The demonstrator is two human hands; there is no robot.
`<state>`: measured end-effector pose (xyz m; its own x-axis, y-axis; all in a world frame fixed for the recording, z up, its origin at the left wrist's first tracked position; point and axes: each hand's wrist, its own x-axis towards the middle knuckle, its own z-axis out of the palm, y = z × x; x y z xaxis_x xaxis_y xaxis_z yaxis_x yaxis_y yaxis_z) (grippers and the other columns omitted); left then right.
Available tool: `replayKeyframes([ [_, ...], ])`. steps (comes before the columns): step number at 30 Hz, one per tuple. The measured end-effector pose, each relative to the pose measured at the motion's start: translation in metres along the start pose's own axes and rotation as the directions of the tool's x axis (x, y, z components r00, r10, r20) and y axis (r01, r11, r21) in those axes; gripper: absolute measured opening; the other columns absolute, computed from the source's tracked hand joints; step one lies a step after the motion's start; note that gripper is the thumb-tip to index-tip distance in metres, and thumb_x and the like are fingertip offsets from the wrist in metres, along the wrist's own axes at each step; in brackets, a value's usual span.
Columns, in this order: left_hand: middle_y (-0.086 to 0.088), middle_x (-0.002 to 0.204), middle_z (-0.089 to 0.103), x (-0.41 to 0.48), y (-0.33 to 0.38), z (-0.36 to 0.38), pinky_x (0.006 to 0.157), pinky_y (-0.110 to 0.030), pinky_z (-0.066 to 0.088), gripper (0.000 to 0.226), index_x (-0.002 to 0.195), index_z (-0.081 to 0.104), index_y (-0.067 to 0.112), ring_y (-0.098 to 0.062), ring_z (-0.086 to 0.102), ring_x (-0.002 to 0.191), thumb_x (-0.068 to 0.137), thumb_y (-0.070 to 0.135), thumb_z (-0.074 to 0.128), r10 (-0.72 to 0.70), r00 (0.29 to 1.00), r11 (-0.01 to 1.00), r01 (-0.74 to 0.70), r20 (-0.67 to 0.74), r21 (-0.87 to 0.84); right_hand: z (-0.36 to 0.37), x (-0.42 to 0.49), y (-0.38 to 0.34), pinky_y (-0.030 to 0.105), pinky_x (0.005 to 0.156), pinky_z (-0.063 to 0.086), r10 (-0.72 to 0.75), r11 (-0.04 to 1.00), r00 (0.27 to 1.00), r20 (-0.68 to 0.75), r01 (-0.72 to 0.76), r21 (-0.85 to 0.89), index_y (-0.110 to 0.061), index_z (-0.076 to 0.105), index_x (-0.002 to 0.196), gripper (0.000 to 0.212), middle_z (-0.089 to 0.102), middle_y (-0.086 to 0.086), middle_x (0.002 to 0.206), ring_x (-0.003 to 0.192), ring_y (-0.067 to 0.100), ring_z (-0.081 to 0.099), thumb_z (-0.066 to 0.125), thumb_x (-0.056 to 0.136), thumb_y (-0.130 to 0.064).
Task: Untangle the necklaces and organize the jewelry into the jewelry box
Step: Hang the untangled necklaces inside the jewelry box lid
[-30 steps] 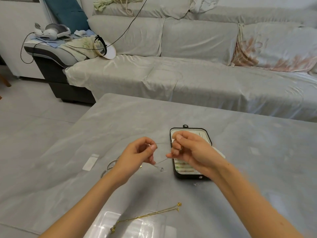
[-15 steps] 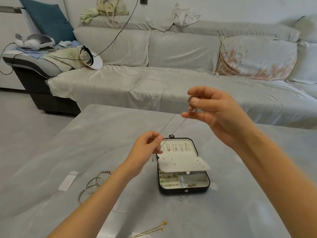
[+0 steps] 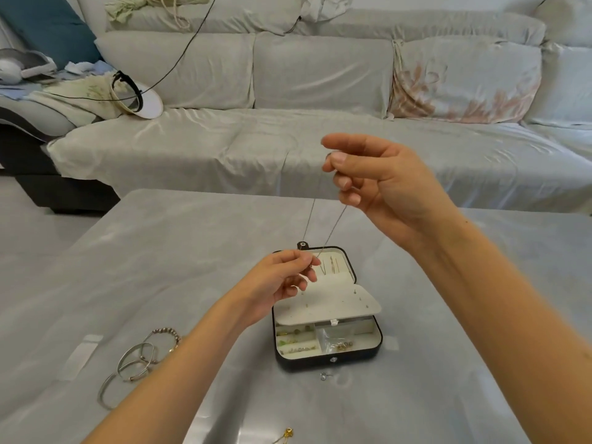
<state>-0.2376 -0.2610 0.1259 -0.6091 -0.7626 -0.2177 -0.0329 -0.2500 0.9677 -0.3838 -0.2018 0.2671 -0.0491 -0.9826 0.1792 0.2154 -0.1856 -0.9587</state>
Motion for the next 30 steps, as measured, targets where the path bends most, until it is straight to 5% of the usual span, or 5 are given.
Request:
replayKeyframes([
  [13,0.009,0.115,0.061,0.035,-0.005,-0.001,0.103,-0.035,0.028,0.030,0.107,0.064,0.030,-0.010,0.049,0.112,0.076,0.026,0.066,-0.030,0.998,0.936,0.048,-0.057,0.348,-0.026,0.011,0.011,0.029,0.072,0.055,-0.088,0.986,0.982,-0.166,0.062,-0.156,-0.010,0.066,0.084,0.020,0.063,0.000,0.063,0.061,0.013,0.059,0.055,0.084,0.006],
  [18,0.009,0.120,0.059,0.052,-0.012,0.002,0.095,-0.031,0.030,0.040,0.109,0.065,0.024,-0.010,0.049,0.116,0.072,0.028,0.049,-0.068,0.992,0.909,0.105,-0.105,0.404,-0.039,0.015,0.010,0.031,0.076,0.055,-0.121,0.981,0.965,-0.235,0.079,-0.179,-0.009,0.066,0.085,0.018,0.064,0.000,0.064,0.064,0.014,0.060,0.056,0.084,0.005],
  [21,0.010,0.125,0.059,0.072,-0.023,0.014,0.101,-0.031,0.028,0.036,0.118,0.060,0.029,-0.016,0.048,0.121,0.087,0.021,0.044,0.091,0.980,0.463,0.114,-0.175,0.879,-0.046,0.018,0.010,0.031,0.077,0.057,-0.124,0.969,0.964,-0.234,0.067,-0.238,-0.010,0.066,0.086,0.017,0.064,0.001,0.067,0.066,0.014,0.062,0.056,0.085,0.004],
  [24,0.001,0.121,0.061,0.085,-0.036,0.030,0.097,-0.038,0.026,0.035,0.119,0.058,0.025,-0.024,0.047,0.117,0.090,0.021,0.039,0.175,0.980,0.113,0.080,-0.099,0.990,-0.053,0.021,0.012,0.031,0.077,0.057,-0.128,0.960,0.958,-0.257,0.054,-0.276,-0.011,0.066,0.085,0.018,0.065,0.001,0.067,0.066,0.015,0.062,0.057,0.085,0.004],
  [30,-0.004,0.110,0.061,0.088,-0.045,0.049,0.091,-0.040,0.026,0.030,0.110,0.055,0.016,-0.027,0.046,0.106,0.091,0.031,0.037,0.235,0.966,0.022,0.109,-0.111,0.994,-0.065,0.022,0.016,0.033,0.078,0.057,-0.114,0.961,0.943,-0.313,0.025,-0.276,-0.009,0.065,0.086,0.017,0.064,0.004,0.069,0.066,0.015,0.061,0.056,0.085,0.005],
])
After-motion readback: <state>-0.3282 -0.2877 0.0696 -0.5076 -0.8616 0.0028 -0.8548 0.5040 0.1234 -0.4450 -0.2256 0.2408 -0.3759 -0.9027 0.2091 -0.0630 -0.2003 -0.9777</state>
